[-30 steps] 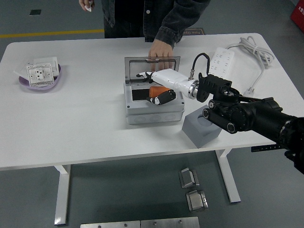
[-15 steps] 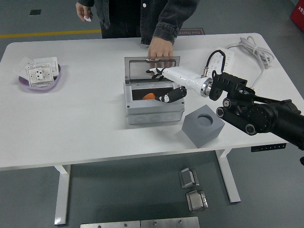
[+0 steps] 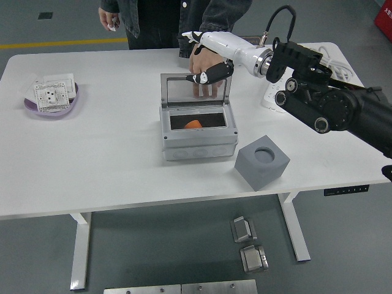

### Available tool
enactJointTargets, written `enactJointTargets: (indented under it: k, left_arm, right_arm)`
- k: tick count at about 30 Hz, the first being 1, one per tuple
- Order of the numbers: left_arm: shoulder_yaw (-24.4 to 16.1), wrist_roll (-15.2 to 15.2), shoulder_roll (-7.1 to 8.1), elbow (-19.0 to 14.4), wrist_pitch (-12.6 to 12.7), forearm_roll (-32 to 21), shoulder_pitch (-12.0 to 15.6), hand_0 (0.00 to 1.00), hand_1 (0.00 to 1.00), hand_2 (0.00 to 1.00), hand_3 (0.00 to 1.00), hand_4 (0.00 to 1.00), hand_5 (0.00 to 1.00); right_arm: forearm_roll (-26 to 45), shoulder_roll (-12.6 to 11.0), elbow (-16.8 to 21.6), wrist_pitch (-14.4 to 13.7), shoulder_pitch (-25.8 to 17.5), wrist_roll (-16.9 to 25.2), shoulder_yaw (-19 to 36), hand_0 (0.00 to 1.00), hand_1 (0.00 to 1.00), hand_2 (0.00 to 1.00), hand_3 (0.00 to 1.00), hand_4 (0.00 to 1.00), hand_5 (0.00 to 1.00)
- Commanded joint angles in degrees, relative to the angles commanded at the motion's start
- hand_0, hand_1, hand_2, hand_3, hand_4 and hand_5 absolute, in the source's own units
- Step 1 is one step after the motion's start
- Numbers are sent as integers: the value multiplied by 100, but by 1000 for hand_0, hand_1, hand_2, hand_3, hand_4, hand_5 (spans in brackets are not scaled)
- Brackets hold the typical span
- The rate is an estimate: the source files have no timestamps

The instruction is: Pick up the cylinder from the cube,place it in the box,flap close box

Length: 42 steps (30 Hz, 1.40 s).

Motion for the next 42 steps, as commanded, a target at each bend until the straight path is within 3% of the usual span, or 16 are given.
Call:
enactJointTargets:
  k: [4,9,16,21,26,36,42]
  left_arm:
    - [43,-8,46,-15,6,-59,-117,661,662,565,600,609,240]
    - [-27,30,56,-30,-6,48,-206,661,662,565,599,609,240]
    - [-146,82,32,-40,-26,233,-228,661,662,565,598,608,240]
    - [-149,79,19,-40,-23,232,-214,661,662,564,599,609,240]
    - [-105,58,-3,-39,-14,163,-175,661,662,565,599,609,239]
    - [131,-20,-80,-47,0,-83,-49,661,662,565,599,609,239]
    - [238,-62,-127,-48,8,-204,-6,660,662,565,599,608,240]
  right_arm:
    - [483,334,-625,115,136,44,-582,769,701,802,931,809,381]
    - [694,461,-1227,259,127,70,-970,782,706,804,931,824,426]
    - [765,446,-1294,229,-1,150,-1080,790,708,807,931,840,464]
    - [731,353,-1013,67,-134,212,-1149,790,709,805,929,839,470]
    - [284,128,-476,-45,-307,203,-890,787,704,799,924,831,452]
    - [-770,-599,855,-119,-755,-34,-117,788,701,800,925,838,468]
    - [-1048,-883,1599,-150,-1100,-126,41,788,701,800,922,840,483]
